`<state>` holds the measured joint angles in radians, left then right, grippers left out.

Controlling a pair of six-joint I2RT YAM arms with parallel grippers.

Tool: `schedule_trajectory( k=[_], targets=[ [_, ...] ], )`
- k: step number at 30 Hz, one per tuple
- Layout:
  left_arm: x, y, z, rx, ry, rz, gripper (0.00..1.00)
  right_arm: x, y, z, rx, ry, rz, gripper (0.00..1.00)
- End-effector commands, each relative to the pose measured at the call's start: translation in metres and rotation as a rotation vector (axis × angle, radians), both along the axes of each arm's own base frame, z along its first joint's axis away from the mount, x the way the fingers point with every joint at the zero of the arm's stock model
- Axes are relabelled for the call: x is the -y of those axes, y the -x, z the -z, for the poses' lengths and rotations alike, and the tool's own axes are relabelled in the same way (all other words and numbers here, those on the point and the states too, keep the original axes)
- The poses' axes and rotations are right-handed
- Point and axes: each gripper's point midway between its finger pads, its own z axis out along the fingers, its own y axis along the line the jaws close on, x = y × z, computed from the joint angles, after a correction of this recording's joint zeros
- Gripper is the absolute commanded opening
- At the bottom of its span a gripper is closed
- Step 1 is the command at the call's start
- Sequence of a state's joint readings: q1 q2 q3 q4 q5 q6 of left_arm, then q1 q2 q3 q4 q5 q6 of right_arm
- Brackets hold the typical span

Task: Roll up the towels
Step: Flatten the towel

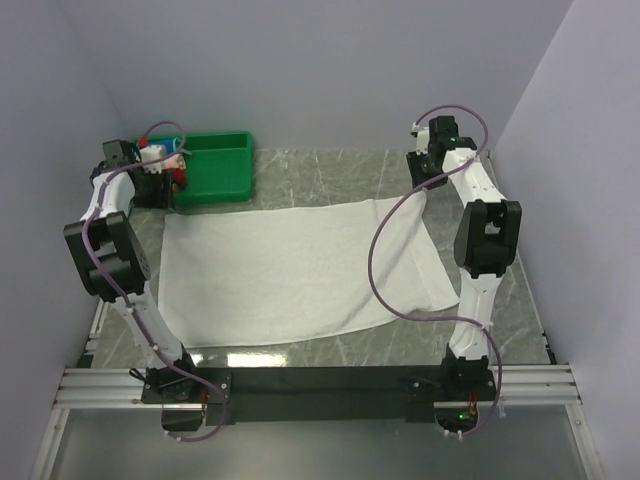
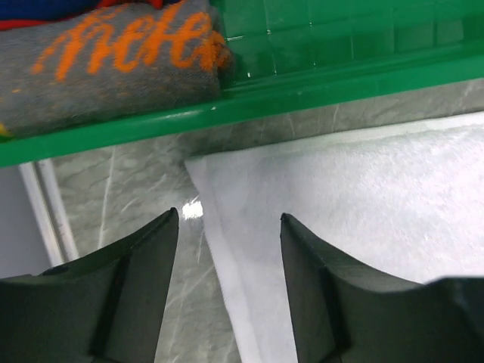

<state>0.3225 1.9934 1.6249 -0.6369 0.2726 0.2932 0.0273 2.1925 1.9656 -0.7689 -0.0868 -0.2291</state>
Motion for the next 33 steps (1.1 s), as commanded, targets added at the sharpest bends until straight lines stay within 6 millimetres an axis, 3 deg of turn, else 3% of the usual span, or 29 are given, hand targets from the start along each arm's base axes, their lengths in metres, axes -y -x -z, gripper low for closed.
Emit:
schedule_trajectory(
  k=[1, 4, 8, 11, 15, 18, 21, 22, 24, 25, 26, 28, 29, 33],
  targets=[
    [-0.004, 0.007, -0.049, 0.066, -0.009, -0.009, 0.61, 0.009, 0.023, -0.037, -0.021, 0.004, 0.014, 0.51],
    [0.006, 0.021, -0.038, 0.023, 0.019, 0.022, 0.54, 0.002, 0.052, -0.030, -0.087, -0.023, -0.021, 0.42],
    [0.027, 0.050, -0.006, -0.101, 0.103, 0.038, 0.35, -0.010, 0.103, 0.000, -0.289, -0.083, -0.048, 0.27],
    [0.036, 0.065, 0.016, -0.158, 0.117, 0.036, 0.27, -0.010, 0.131, 0.026, -0.383, -0.077, -0.056, 0.23],
    [0.037, 0.069, 0.039, -0.203, 0.092, 0.009, 0.25, -0.001, 0.153, 0.055, -0.466, -0.015, -0.050, 0.17],
    [0.027, 0.065, 0.056, -0.239, 0.060, -0.039, 0.21, 0.013, 0.169, 0.074, -0.514, 0.056, -0.034, 0.14],
    [0.012, 0.052, 0.070, -0.242, 0.012, -0.100, 0.18, 0.023, 0.172, 0.084, -0.533, 0.106, -0.005, 0.13],
    [0.010, 0.050, 0.082, -0.266, 0.008, -0.107, 0.17, 0.023, 0.170, 0.085, -0.532, 0.104, 0.001, 0.13],
    [0.002, 0.032, 0.080, -0.255, -0.006, -0.124, 0.16, 0.026, 0.164, 0.087, -0.536, 0.127, 0.023, 0.13],
    [0.000, 0.029, 0.092, -0.282, 0.000, -0.124, 0.16, 0.025, 0.161, 0.087, -0.533, 0.121, 0.028, 0.13],
    [-0.005, 0.013, 0.081, -0.245, -0.005, -0.127, 0.16, 0.023, 0.154, 0.086, -0.527, 0.111, 0.032, 0.13],
    [-0.007, 0.003, 0.083, -0.241, -0.007, -0.123, 0.16, 0.021, 0.146, 0.083, -0.507, 0.099, 0.038, 0.15],
    [-0.012, -0.010, 0.073, -0.206, -0.016, -0.126, 0.17, 0.020, 0.140, 0.081, -0.490, 0.095, 0.044, 0.16],
    [0.000, -0.016, 0.061, -0.197, 0.045, -0.066, 0.24, 0.008, 0.132, 0.072, -0.467, 0.032, 0.021, 0.21]
  ],
)
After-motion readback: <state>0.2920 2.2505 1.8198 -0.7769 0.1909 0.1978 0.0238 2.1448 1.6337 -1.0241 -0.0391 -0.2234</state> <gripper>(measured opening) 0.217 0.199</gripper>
